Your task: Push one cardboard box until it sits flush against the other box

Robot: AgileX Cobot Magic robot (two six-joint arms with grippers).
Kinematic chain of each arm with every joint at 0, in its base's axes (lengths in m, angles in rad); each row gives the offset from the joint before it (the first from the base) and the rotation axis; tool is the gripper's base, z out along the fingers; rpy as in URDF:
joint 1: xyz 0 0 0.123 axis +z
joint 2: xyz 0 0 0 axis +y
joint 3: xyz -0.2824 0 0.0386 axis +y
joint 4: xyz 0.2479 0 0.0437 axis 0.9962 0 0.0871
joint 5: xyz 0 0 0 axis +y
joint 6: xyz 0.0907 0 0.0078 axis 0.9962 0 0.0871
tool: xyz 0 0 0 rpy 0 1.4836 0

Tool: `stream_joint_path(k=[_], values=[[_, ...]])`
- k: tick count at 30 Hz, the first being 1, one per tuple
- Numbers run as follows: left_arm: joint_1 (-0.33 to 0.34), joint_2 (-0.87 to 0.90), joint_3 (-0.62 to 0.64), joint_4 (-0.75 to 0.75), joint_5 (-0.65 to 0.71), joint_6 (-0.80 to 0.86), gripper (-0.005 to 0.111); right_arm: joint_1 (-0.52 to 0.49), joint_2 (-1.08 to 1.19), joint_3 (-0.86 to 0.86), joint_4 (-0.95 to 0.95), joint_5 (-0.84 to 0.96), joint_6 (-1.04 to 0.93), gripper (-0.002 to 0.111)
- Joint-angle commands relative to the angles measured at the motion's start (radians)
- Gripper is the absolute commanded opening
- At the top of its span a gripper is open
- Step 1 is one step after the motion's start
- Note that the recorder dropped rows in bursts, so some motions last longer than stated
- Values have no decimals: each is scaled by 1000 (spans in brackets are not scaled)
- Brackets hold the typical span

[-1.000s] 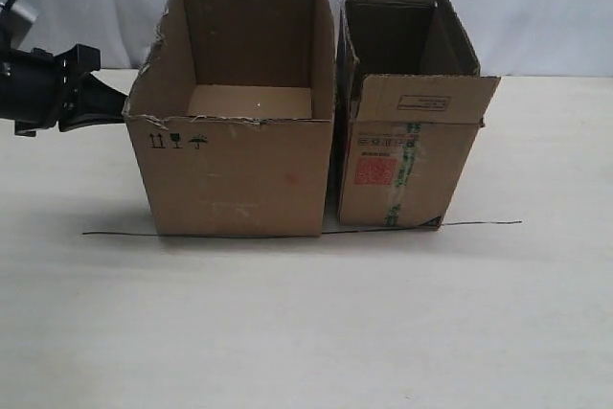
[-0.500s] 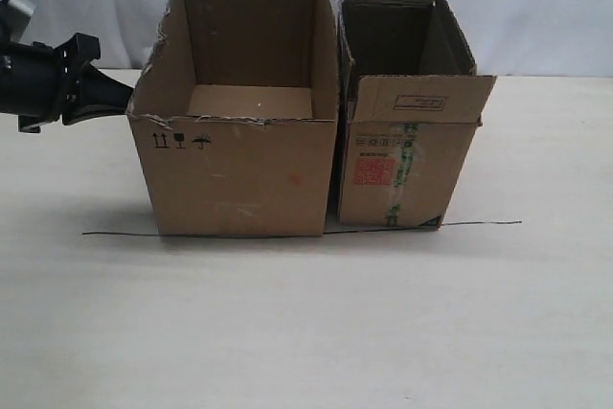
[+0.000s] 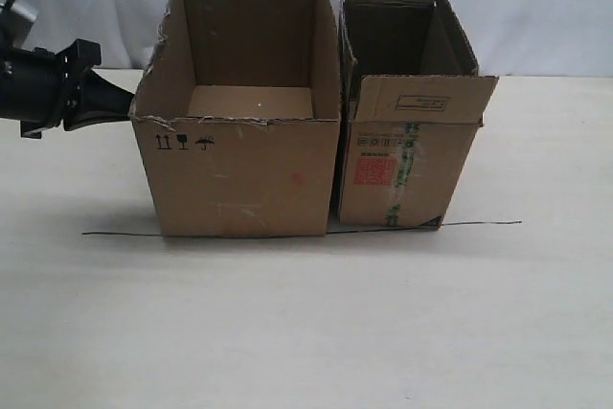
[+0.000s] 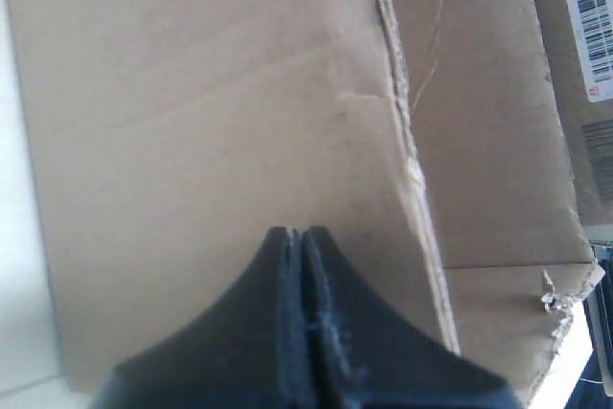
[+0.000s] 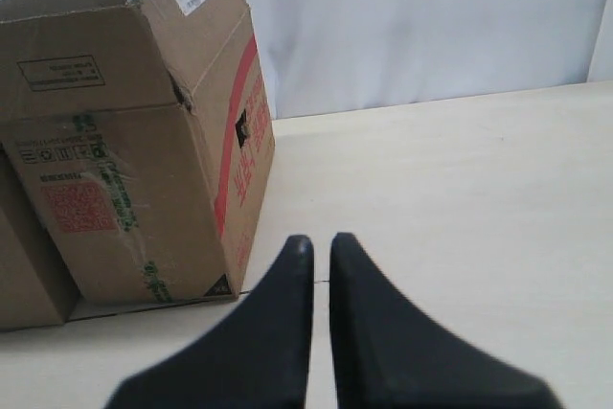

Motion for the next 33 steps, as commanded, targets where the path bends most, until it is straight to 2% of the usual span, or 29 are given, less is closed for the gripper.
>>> stream_joint_path(k=[1, 6, 9, 11, 14, 18, 21, 22, 26, 27, 33], values=[[16, -17, 2, 1, -13, 2, 0, 3, -3, 4, 3, -8, -10, 5], [105, -196, 2, -2, -1, 2, 0, 3, -3, 4, 3, -8, -10, 5], [96, -323, 2, 35, 79, 2, 0, 3, -3, 4, 3, -8, -10, 5], [18, -397, 2, 37, 88, 0, 0, 3, -3, 4, 3, -8, -10, 5], [-166, -470, 2, 153, 33, -30, 0, 3, -3, 4, 3, -8, -10, 5], [-443, -477, 11, 565, -38, -269, 0, 3, -3, 4, 3, -8, -10, 5], [-614, -472, 57, 872, -200, -449, 0, 3, -3, 4, 3, -8, -10, 5], [-691, -445, 81, 1012, -289, -569, 0, 3, -3, 4, 3, -8, -10, 5], [-744, -342, 86, 1033, -395, -585, 0, 3, -3, 4, 3, -8, -10, 5], [-753, -293, 86, 1025, -470, -583, 0, 3, -3, 4, 3, -8, -10, 5], [-757, -196, 86, 998, -643, -582, 0, 3, -3, 4, 3, -8, -10, 5]])
